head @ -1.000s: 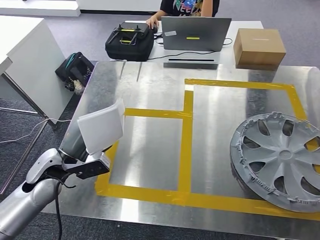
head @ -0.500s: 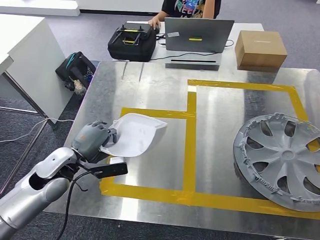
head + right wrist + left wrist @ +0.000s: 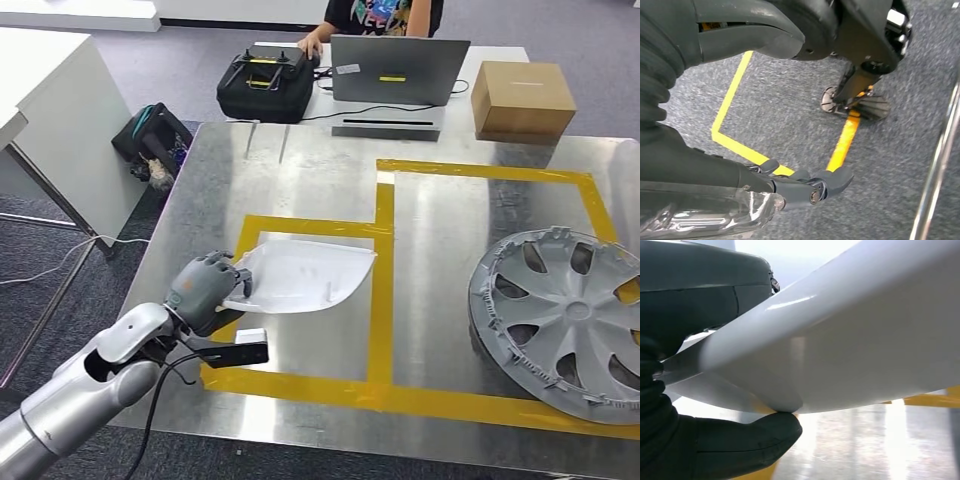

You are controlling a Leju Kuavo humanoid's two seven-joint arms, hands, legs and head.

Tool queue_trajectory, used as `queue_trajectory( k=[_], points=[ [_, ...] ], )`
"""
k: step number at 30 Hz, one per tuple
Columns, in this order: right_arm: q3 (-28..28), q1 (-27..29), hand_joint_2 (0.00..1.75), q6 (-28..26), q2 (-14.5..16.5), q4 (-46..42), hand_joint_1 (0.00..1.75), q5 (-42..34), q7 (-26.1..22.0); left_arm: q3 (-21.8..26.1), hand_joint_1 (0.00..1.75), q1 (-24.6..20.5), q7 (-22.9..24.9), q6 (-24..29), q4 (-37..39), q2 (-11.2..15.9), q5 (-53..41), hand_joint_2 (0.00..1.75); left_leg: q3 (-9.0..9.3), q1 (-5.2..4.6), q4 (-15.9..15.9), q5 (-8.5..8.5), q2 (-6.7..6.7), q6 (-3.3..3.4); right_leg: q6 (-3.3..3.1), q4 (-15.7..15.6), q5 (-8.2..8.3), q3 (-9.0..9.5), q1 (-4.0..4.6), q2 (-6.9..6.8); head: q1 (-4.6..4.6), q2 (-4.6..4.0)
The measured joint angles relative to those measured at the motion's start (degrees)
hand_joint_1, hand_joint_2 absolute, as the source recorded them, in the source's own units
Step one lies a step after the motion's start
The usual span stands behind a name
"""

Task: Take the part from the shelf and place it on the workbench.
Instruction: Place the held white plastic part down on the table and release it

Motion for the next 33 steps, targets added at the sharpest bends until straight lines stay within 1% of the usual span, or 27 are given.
queue_trajectory(
  k=[4, 9, 13, 16, 21, 33],
  points=[
    [-1.52, 0.04, 1.75, 1.62, 0.44, 0.27, 0.00, 2.08, 0.59, -1.28, 1.75, -0.19, -2.71, 3.06, 3.11, -3.02, 2.18, 1.75, 0.00, -0.09, 0.00, 0.00, 0.00, 0.04, 0.04, -0.03, 0.02, 0.00, -0.11, 0.00, 0.01, 0.00],
    [-2.63, -0.02, 1.75, 3.05, 0.89, 0.91, 0.00, 3.81, 1.43, -4.04, 1.75, -1.48, -2.26, 2.99, 7.57, -6.80, 2.19, 1.75, -0.01, -0.18, 0.01, 0.02, 0.00, 0.10, 0.08, -0.05, 0.05, 0.01, -0.20, 0.00, 0.01, 0.00],
    [-3.30, -0.04, 0.00, 3.69, 1.21, 1.34, 0.00, 5.31, 2.13, -6.17, 0.00, -2.80, -0.94, 1.46, 10.66, -9.06, 2.10, 1.75, -0.02, -0.19, 0.01, 0.02, 0.00, 0.12, 0.12, -0.07, 0.08, 0.01, -0.22, 0.01, 0.01, 0.00],
    [-4.04, 0.02, 0.00, 4.11, 1.44, 1.63, 0.00, 6.55, 2.68, -7.59, 0.00, -3.49, -0.62, 0.58, 12.11, -9.94, 2.35, 1.75, -0.02, -0.19, 0.01, 0.02, 0.00, 0.13, 0.12, -0.07, 0.08, 0.00, -0.22, 0.01, 0.00, 0.00],
    [-5.15, 0.14, 0.00, 4.67, 1.75, 2.09, 0.00, 7.46, 3.08, -9.24, 0.00, -4.03, -0.62, 0.38, 13.26, -10.64, 3.01, 1.75, -0.03, -0.19, 0.01, 0.02, 0.00, 0.13, 0.12, -0.07, 0.08, 0.01, -0.22, 0.01, 0.01, 0.00],
    [-6.52, 0.74, 0.00, 4.94, 2.19, 2.63, 0.00, 7.97, 3.34, -10.98, 0.00, -4.57, -0.03, 0.36, 14.76, -10.91, 3.34, 1.75, -0.03, -0.20, 0.01, 0.02, 0.00, 0.14, 0.13, -0.09, 0.09, 0.02, -0.22, 0.00, 0.01, 0.00]
  ],
)
